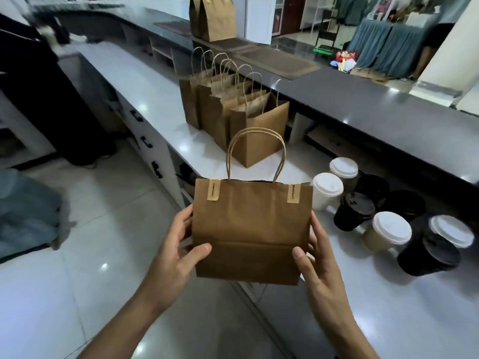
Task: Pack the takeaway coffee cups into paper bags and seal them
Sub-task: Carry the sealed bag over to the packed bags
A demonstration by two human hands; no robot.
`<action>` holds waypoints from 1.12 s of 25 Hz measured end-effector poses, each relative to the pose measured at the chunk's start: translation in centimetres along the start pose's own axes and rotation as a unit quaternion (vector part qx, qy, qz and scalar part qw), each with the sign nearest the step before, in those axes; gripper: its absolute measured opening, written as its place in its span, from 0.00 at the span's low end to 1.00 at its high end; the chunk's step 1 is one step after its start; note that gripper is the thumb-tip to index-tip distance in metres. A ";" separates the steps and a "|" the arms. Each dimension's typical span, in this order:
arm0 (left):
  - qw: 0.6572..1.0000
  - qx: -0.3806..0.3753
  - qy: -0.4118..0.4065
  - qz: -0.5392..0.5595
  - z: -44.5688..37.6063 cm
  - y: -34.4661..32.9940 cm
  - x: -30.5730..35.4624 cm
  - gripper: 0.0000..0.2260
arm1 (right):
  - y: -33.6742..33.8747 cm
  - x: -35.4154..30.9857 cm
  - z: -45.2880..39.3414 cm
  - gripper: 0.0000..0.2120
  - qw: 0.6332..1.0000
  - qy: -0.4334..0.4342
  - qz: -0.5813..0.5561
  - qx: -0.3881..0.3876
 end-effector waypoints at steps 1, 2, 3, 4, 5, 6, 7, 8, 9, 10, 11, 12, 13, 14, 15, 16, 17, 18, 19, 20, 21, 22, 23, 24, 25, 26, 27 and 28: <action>1.000 0.014 0.001 0.000 -0.1 1.4 -0.2 0.29 | -1.3 -0.3 -0.7 0.32 1.000 0.002 0.002 -0.015; 1.000 0.030 0.003 0.003 -0.1 2.9 -0.3 0.28 | -2.7 -0.5 -1.5 0.32 0.999 0.003 0.005 -0.031; 0.999 0.044 0.005 0.005 -0.2 4.0 -0.4 0.28 | -3.9 -0.7 -2.1 0.32 0.999 0.002 0.009 -0.045; 0.998 0.059 0.004 0.004 -0.3 5.1 -0.4 0.28 | -4.9 -0.8 -3.0 0.32 0.998 -0.001 0.015 -0.056; 0.997 0.072 0.004 0.000 -0.5 6.0 -0.5 0.27 | -5.9 -1.0 -3.9 0.32 0.997 -0.004 0.020 -0.069; 0.996 0.087 0.007 -0.001 -0.7 7.0 -0.7 0.27 | -7.0 -1.1 -4.9 0.32 0.996 -0.008 0.024 -0.083; 0.994 0.105 0.013 0.003 -0.9 8.1 -1.0 0.27 | -8.2 -1.2 -6.0 0.30 0.995 -0.010 0.026 -0.100; 0.992 0.122 0.018 0.007 -1.2 9.2 -1.3 0.27 | -9.5 -1.2 -7.2 0.29 0.993 -0.010 0.026 -0.117; 0.991 0.133 0.022 0.008 -1.6 10.0 -1.5 0.27 | -10.6 -1.2 -8.2 0.29 0.991 -0.010 0.025 -0.131; 0.990 0.142 0.025 0.005 -1.9 10.8 -1.5 0.27 | -11.6 -1.2 -9.2 0.30 0.989 -0.011 0.028 -0.144; 0.988 0.154 0.028 -0.001 -2.5 11.7 -1.5 0.27 | -12.8 -1.2 -10.5 0.31 0.987 -0.007 0.030 -0.159; 0.986 0.166 0.032 -0.006 -3.1 12.6 -1.5 0.27 | -14.1 -1.2 -11.9 0.31 0.984 0.000 0.030 -0.174; 0.984 0.176 0.035 -0.010 -3.8 13.4 -1.5 0.27 | -15.1 -1.3 -13.2 0.32 0.982 0.010 0.026 -0.187; 0.982 0.186 0.038 -0.013 -4.7 14.2 -1.5 0.27 | -16.3 -1.3 -14.7 0.32 0.980 0.016 0.020 -0.199; 0.980 0.193 0.042 -0.016 -5.5 14.9 -1.3 0.27 | -17.3 -1.3 -16.1 0.32 0.978 0.018 0.012 -0.206; 0.978 0.201 0.041 -0.022 -6.6 15.6 -1.0 0.27 | -18.2 -1.4 -17.6 0.32 0.977 0.021 0.004 -0.211; 0.976 0.213 0.039 -0.028 -7.9 16.3 -0.7 0.27 | -19.3 -1.3 -19.4 0.32 0.976 0.020 -0.004 -0.218; 0.974 0.223 0.039 -0.030 -8.9 16.9 -0.6 0.27 | -20.1 -1.2 -20.7 0.32 0.974 0.017 -0.009 -0.226; 0.971 0.232 0.036 -0.031 -10.0 17.6 -0.4 0.27 | -21.0 -1.1 -22.3 0.31 0.972 0.017 -0.015 -0.236; 0.970 0.239 0.036 -0.034 -11.0 18.0 -0.2 0.26 | -21.7 -1.1 -23.6 0.31 0.969 0.017 -0.020 -0.244; 0.968 0.245 0.037 -0.038 -12.1 18.3 0.1 0.26 | -22.4 -1.2 -25.1 0.31 0.967 0.019 -0.024 -0.252; 0.966 0.251 0.037 -0.043 -13.2 18.7 0.3 0.26 | -23.1 -1.2 -26.5 0.31 0.966 0.020 -0.027 -0.258; 0.965 0.256 0.037 -0.046 -14.2 19.0 0.5 0.27 | -23.8 -1.2 -27.7 0.31 0.964 0.018 -0.028 -0.263; 0.964 0.261 0.036 -0.045 -15.1 19.4 0.4 0.27 | -24.5 -1.1 -29.0 0.31 0.963 0.015 -0.032 -0.267; 0.962 0.266 0.036 -0.044 -15.9 19.8 0.4 0.27 | -25.0 -1.1 -30.1 0.32 0.962 0.015 -0.037 -0.270; 0.961 0.270 0.037 -0.043 -16.6 20.2 0.3 0.28 | -25.6 -1.2 -31.1 0.32 0.961 0.015 -0.041 -0.274; 0.960 0.274 0.040 -0.044 -17.3 20.7 0.2 0.28 | -26.2 -1.1 -32.0 0.32 0.960 0.014 -0.041 -0.277; 0.959 0.278 0.041 -0.048 -18.0 21.0 0.2 0.28 | -26.8 -1.1 -32.9 0.32 0.959 0.014 -0.038 -0.280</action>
Point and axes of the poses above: each hand's wrist, its own z-axis away from the middle knuckle, its own y-axis out of the back of the hand, x = y × z, the point moved 9 cm from there along -z, towards the middle knuckle, and after that the axes turned 1 degree about -z, right-handed, at the moved point
